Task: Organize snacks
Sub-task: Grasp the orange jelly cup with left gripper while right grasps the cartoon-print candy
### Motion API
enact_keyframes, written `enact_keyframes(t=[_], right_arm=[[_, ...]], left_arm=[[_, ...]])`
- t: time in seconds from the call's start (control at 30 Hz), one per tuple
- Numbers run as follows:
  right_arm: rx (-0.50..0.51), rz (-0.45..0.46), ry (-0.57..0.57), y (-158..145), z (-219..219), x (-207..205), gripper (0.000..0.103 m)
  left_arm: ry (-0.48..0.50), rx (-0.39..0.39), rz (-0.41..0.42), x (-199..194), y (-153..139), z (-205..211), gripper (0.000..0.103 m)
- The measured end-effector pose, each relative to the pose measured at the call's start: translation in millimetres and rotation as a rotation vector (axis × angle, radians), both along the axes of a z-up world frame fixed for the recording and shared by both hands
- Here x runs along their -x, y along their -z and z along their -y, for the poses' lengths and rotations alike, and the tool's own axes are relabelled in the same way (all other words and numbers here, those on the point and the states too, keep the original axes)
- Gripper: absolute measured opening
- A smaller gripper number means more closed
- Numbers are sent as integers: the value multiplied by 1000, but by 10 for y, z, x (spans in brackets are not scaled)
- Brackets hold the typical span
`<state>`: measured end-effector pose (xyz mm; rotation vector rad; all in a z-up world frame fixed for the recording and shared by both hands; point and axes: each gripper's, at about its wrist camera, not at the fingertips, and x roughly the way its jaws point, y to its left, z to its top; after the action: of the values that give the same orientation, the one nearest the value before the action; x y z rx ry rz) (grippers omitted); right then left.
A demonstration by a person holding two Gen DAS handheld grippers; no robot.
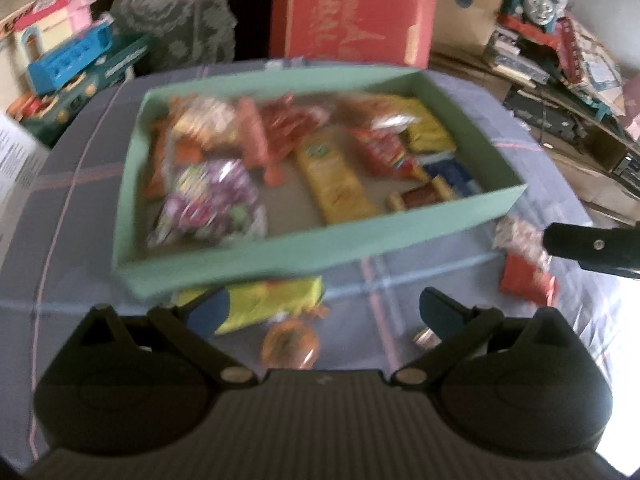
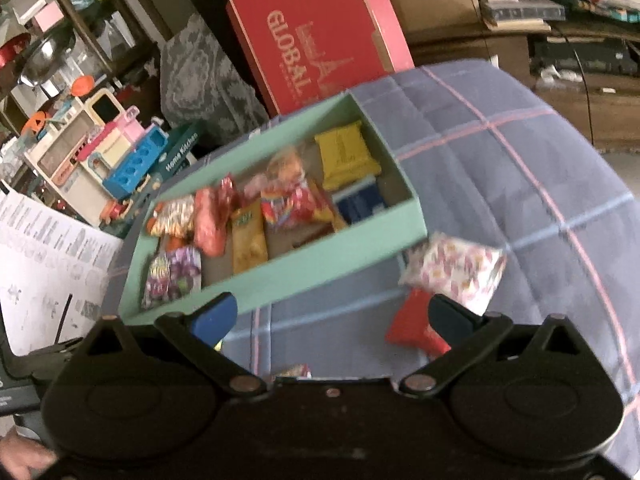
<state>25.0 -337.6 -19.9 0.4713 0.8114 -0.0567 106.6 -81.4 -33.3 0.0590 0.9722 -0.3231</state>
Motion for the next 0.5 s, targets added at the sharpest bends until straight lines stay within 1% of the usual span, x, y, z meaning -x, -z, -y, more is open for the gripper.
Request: enact_keyframes(t=[0.1,0.27,0.5], right_arm=[[-12,-29,-9,85,-90,48,103],[-17,-73,-38,228,-281,83,103],[4,-113,-78,368,-502,62,103]], left_arm=[[-33,-16,-29,71,122,-175,103],[-83,-20,-71,150,288,-433,103],[-104,-18,-92,167,401,-503,103]])
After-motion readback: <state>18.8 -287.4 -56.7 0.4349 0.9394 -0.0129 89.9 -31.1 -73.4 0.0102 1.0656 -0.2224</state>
